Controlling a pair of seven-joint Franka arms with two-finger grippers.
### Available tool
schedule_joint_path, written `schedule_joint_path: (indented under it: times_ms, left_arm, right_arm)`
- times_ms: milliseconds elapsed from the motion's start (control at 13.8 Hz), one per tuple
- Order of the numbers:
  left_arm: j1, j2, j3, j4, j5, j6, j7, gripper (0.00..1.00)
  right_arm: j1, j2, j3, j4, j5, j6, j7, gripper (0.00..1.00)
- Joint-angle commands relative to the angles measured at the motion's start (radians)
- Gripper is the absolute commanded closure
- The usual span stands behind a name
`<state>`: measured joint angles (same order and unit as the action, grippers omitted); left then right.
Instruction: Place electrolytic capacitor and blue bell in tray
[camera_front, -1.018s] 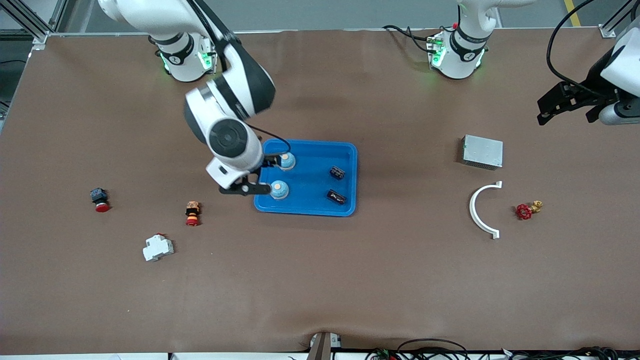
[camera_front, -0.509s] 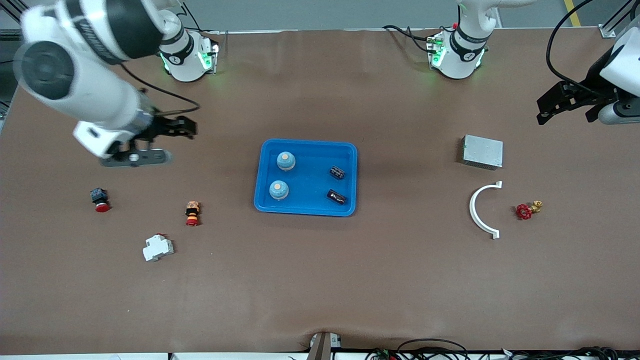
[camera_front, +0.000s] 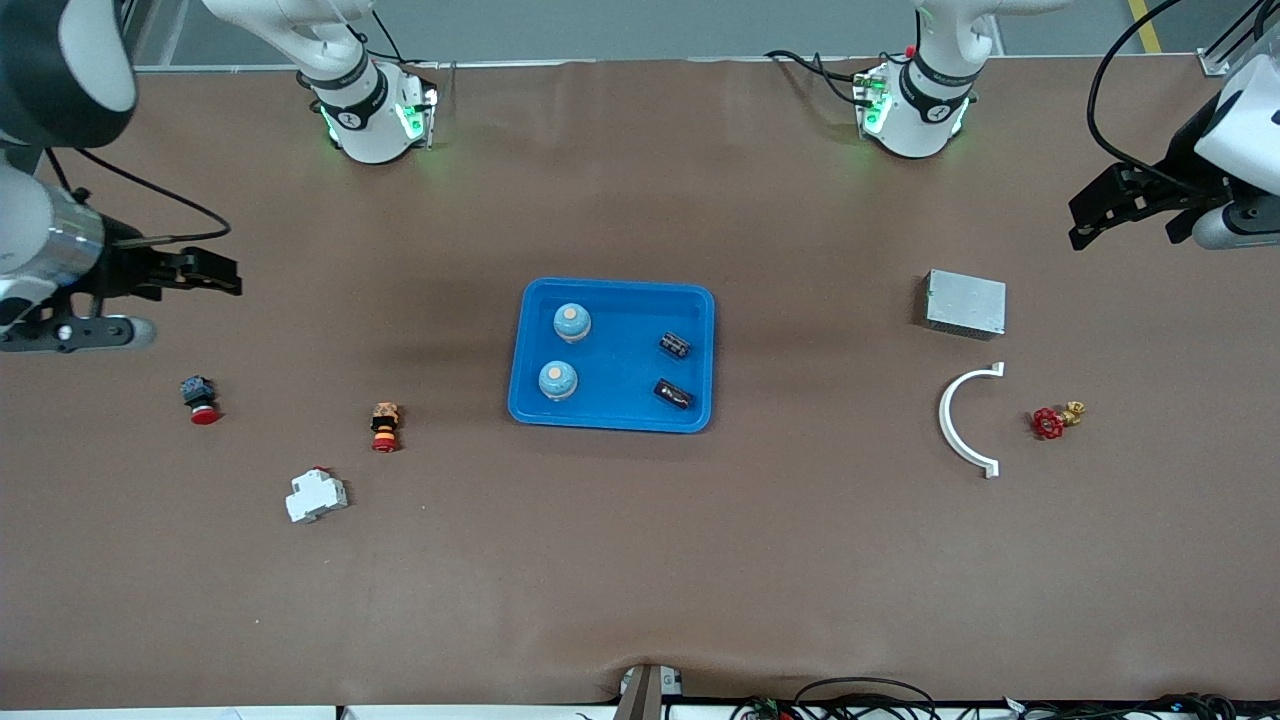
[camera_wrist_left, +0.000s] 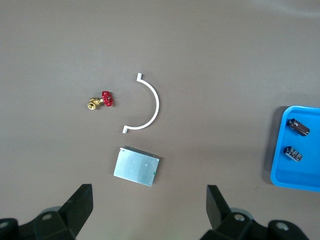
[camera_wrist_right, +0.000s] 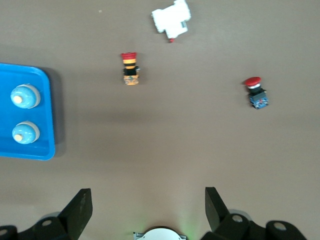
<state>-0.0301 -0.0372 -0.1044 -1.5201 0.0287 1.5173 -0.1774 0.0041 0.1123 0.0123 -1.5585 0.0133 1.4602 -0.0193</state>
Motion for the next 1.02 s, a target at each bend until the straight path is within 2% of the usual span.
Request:
schedule_joint_path:
  times_ms: [0,364,582,945]
  left_arm:
    - [0.001,-0.013,-0.024,-0.008,-0.003,-0.009,-0.01,0.0]
    - [0.007,-0.009,-0.026,0.001,-0.003,-0.011,0.01,0.0]
    - [0.009,-0.007,-0.024,0.011,-0.004,-0.011,0.012,0.0]
    - [0.009,-0.007,-0.021,0.026,-0.001,-0.011,0.009,0.0]
  right_arm:
    - [-0.038,-0.026,0.017,-0.017,-0.003,-0.004,-0.002,0.0]
    - [-0.065,-0.023,0.017,0.003,-0.007,-0.002,-0.004,0.0]
    - [-0.067,-0.014,0.018,0.087,-0.013,0.0,0.002,0.0]
    - [-0.099,-0.014,0.012,0.106,-0.013,0.017,-0.004,0.0]
